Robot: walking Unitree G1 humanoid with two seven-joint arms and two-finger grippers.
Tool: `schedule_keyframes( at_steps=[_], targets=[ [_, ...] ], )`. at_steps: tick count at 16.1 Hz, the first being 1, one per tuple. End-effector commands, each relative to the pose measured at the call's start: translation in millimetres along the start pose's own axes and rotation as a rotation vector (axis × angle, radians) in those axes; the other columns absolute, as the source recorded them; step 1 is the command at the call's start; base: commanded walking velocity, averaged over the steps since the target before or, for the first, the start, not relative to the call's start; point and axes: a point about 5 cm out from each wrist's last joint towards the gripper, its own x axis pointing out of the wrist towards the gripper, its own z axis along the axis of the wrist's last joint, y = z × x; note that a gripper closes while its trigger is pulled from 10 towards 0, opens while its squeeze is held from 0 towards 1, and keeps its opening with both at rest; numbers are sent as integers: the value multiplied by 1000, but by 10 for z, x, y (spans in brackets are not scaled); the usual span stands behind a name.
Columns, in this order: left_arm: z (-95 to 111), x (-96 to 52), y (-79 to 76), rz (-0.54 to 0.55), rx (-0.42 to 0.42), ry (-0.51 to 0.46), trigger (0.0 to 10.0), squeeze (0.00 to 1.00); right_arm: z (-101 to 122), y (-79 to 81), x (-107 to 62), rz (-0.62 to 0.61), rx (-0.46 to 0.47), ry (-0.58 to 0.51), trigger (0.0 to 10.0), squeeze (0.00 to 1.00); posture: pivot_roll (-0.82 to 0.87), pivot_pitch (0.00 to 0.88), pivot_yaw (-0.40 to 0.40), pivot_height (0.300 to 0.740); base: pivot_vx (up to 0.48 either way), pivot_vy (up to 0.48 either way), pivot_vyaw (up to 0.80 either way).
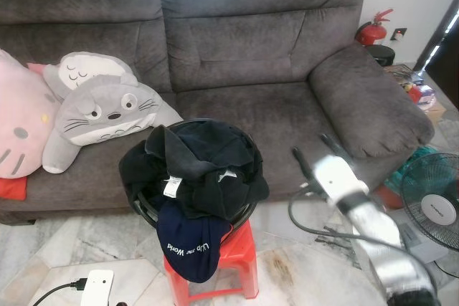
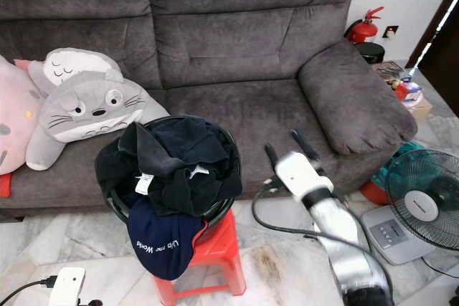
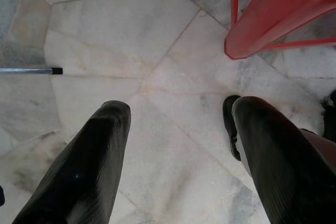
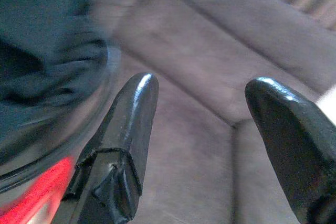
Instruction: Hang hanger
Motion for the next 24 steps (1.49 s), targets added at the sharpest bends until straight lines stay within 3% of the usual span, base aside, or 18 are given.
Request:
schedule_keyframes(
  at_steps=[1,5,8,10,13,16,17,19,20,23,24],
  targets=[
    [-26,-5,19,7,14,10,10000,0,33,88,32,103,-24,2,10000,0,-147,31,29,740,0,0,0],
    [-24,-4,20,9,8,10,10000,0,73,131,67,247,-23,4,10000,0,-142,39,31,740,0,0,0],
    [-21,-4,23,9,10,10,10000,0,145,-32,108,318,-223,-12,10000,0,-150,41,37,740,0,0,0],
    [-17,-4,25,7,12,10,10000,0,184,-18,127,381,-295,-26,10000,0,-154,42,39,740,0,0,0],
    [-12,-3,24,5,15,9,10000,0,414,27,259,406,-215,-121,10000,0,-153,43,43,740,0,0,0],
    [-11,-4,24,10,-5,2,10000,0,492,-31,348,257,-180,-151,10000,0,-143,42,37,740,0,0,0],
    [-10,-4,25,12,-7,0,10000,0,534,-147,353,49,-110,-165,10000,0,-143,42,37,740,0,0,0],
    [-12,-5,30,14,-9,0,10000,0,573,-273,291,-166,28,-185,10000,0,-141,46,36,740,0,0,0],
    [-14,-5,32,14,-7,0,10000,0,571,-298,204,-298,193,-199,10000,0,-146,49,39,740,0,0,0],
    [-20,-7,34,14,-4,1,10000,0,507,-117,130,-370,514,-172,10000,0,-146,50,37,740,0,0,0],
    [-22,-7,35,13,-4,1,10000,0,498,-64,126,-379,542,-152,10000,0,-142,49,35,740,0,0,0]
  ],
)
